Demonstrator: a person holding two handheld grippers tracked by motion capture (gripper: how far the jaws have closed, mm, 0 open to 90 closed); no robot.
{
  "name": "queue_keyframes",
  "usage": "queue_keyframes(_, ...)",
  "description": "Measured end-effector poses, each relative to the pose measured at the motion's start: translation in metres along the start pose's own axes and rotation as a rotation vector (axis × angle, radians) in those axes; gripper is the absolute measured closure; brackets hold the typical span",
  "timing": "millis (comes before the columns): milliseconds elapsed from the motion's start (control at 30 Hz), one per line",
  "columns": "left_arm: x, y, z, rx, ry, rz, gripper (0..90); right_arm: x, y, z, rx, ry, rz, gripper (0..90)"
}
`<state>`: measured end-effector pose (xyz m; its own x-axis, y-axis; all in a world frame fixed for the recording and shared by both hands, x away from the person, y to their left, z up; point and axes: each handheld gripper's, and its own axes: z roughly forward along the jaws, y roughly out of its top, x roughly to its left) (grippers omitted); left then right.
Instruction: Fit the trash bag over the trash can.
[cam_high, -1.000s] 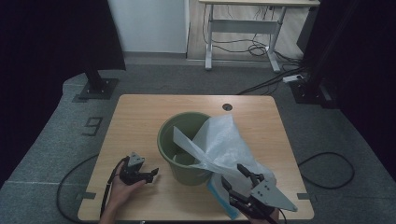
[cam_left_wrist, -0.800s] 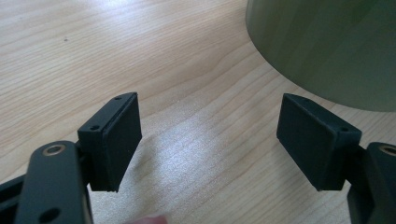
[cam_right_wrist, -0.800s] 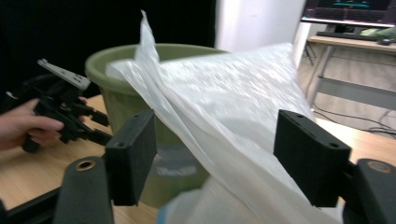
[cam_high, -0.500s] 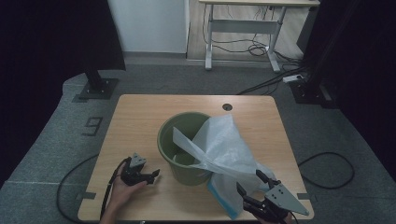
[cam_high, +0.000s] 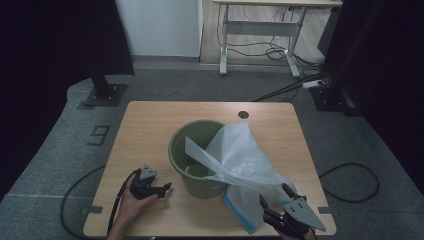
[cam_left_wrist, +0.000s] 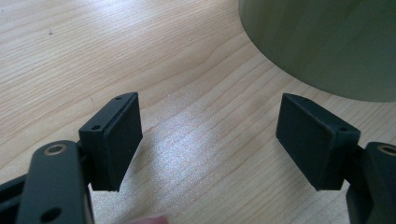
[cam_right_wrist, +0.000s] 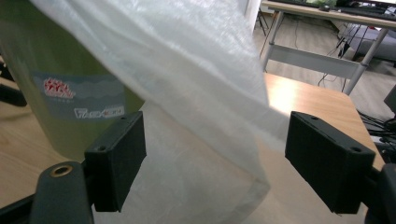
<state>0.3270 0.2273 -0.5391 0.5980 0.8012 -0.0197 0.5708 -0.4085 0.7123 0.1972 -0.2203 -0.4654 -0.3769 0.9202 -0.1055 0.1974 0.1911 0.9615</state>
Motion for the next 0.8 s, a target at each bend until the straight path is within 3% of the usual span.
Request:
queue_keyframes(133, 0.0, 0.0, 0.001, 0.004, 0.0, 0.002, 22.4, -0.004, 0.006, -0.004, -0.022, 0.023, 0.01, 20.0)
queue_keyframes(400, 0.0, 0.0, 0.002, 0.01, -0.003, 0.001, 22.5, -0.01, 0.011, -0.001, -0.008, 0.075, -0.002, 19.6)
queue_keyframes(800, -0.001, -0.001, 0.003, 0.017, -0.002, 0.007, 22.6, -0.007, 0.017, 0.017, 0.024, 0.173, -0.011, 19.6)
